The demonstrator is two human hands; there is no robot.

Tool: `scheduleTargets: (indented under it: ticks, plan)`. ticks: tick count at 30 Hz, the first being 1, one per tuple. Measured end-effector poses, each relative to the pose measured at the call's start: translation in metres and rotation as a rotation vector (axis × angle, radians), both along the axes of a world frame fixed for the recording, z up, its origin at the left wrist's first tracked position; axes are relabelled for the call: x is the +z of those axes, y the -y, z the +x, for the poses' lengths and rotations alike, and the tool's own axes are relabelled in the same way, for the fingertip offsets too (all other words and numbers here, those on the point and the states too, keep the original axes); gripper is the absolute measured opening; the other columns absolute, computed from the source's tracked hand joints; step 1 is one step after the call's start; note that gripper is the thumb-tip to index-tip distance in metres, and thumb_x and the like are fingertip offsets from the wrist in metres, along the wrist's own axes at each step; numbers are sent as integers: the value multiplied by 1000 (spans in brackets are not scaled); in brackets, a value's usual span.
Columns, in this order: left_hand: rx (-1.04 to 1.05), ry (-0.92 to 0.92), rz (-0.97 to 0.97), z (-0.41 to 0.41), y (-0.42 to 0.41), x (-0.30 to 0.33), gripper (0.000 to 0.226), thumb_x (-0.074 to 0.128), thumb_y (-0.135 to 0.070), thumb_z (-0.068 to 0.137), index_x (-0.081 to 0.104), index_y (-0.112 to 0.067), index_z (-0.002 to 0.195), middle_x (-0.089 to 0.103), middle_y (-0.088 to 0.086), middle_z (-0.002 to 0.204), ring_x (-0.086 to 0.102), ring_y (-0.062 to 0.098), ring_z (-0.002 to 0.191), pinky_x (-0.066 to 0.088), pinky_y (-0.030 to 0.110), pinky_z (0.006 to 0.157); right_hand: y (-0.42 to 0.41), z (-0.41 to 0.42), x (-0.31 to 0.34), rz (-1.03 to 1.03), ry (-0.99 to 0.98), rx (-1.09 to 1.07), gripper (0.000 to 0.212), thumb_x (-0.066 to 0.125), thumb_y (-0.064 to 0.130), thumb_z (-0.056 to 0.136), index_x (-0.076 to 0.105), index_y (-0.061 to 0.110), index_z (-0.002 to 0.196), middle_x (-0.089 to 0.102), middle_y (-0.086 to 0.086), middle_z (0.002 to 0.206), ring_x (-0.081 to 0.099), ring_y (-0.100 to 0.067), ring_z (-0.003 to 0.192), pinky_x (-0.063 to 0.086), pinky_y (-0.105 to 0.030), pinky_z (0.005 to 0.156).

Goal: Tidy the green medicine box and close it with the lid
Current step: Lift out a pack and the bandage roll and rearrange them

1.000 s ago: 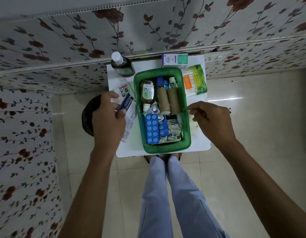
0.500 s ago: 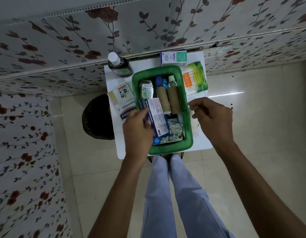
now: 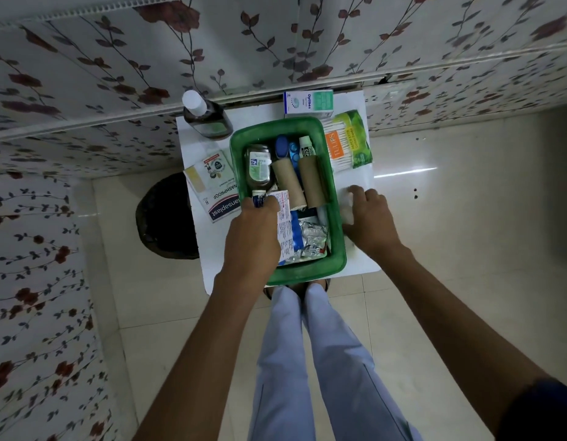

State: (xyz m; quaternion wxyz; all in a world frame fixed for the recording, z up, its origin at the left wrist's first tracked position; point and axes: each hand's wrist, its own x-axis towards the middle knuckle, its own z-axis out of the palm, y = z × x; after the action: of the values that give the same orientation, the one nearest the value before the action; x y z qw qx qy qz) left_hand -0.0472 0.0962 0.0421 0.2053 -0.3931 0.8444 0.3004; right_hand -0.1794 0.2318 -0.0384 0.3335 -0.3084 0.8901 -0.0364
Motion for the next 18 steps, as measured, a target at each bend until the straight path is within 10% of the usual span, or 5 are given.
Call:
scheduleTargets:
  ticks: [5,11,18]
  plan:
    - [86,-116,-32,11,-8,5,78,53,8,79,20,-22,143,47,21,130,56,43,98,43,44,71,-9,-8,23,-160,-76,-182,22,64,12,80,65,9,101,62,-18,105,58,-31,90,33,-23,68]
    - [119,-154,-2,22,-14,7,60,55,7,79,37,-13,133,51,19,125,54,43,104,44,48,80,11,3,106,-580,-138,-286,25,64,9,81,67,12,106,61,-12,108,50,-11,88,32,6,69]
    - [-45,-69,-366,21,-13,-6,44,78,-4,61,62,-7,102,66,14,90,57,38,91,50,37,73,37,31,76,-482,-80,174,30,64,-4,73,67,6,100,69,-17,95,61,-36,89,54,-42,74]
